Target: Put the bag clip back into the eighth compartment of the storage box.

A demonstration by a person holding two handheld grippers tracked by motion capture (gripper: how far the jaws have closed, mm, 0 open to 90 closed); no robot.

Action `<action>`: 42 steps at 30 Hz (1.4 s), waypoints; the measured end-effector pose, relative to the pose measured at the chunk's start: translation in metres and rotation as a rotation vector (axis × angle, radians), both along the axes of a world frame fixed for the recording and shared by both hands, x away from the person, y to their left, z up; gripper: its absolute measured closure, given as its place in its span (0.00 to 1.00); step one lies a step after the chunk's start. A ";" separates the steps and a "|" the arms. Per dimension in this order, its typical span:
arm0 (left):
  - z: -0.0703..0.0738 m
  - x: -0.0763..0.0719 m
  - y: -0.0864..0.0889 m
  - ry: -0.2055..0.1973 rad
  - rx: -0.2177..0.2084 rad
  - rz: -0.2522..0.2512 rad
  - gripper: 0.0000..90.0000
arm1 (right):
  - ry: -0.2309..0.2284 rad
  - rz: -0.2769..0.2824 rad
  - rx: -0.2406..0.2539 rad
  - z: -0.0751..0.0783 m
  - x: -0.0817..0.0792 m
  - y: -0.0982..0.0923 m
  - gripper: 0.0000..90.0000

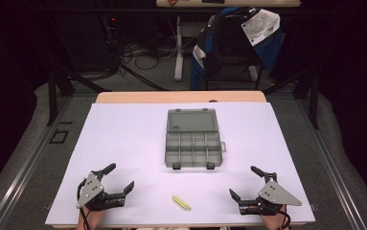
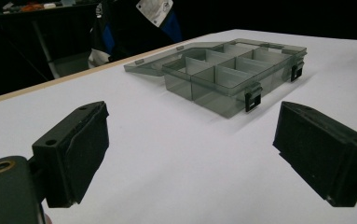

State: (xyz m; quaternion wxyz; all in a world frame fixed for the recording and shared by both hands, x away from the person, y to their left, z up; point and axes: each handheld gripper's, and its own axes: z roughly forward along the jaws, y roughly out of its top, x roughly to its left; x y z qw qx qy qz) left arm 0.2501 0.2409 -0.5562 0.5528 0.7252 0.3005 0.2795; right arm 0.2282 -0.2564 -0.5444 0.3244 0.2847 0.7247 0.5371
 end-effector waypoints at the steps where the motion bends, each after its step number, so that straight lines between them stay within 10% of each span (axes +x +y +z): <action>1: 0.000 0.000 0.000 0.000 0.004 -0.002 0.11 | 0.001 0.000 0.000 0.000 0.000 0.000 0.00; 42: 0.000 -0.001 0.006 0.014 0.020 0.024 0.11 | 0.207 0.178 -0.100 0.006 0.033 0.078 0.00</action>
